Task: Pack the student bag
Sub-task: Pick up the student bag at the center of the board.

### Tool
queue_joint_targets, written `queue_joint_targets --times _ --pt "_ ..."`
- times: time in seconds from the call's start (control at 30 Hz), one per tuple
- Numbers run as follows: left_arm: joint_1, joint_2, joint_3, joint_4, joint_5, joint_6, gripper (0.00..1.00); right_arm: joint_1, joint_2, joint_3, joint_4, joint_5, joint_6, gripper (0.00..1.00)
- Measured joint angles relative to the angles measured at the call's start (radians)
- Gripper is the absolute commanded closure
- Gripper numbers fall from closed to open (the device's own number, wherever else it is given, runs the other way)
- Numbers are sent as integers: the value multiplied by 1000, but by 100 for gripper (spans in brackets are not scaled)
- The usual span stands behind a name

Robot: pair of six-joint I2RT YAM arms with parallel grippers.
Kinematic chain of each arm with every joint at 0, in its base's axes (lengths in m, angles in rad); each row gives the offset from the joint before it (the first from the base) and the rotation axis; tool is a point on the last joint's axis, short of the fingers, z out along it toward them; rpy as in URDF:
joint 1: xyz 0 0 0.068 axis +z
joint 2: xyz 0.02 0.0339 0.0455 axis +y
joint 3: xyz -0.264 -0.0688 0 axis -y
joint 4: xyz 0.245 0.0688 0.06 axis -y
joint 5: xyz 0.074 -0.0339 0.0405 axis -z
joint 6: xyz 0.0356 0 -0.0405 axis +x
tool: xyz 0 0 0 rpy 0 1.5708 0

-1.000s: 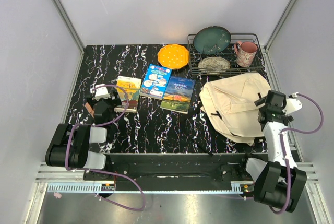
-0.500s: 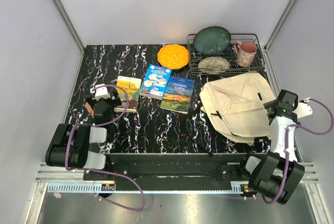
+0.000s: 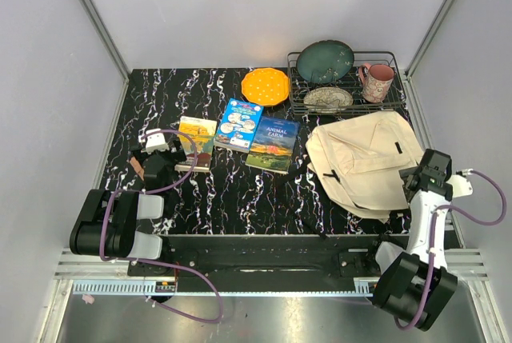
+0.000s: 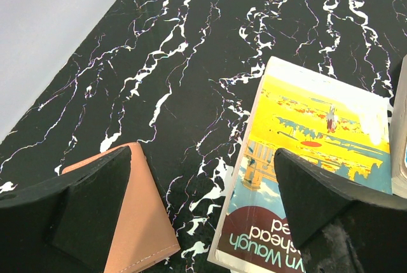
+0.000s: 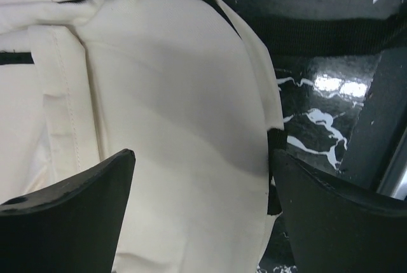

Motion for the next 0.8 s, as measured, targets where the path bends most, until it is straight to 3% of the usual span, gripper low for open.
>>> queue_joint_targets --times 0.33,0.53,0.7,0.8 --pt "0 0 0 0 0 0 1 0 -99 48 -171 32 76 4" --pt "0 0 0 0 0 0 1 0 -160 42 -165 65 80 6" --pt "0 0 0 0 0 0 1 0 -26 -37 -109 -2 87 13" --pt "0 0 0 0 0 0 1 0 21 -88 -60 -38 82 26"
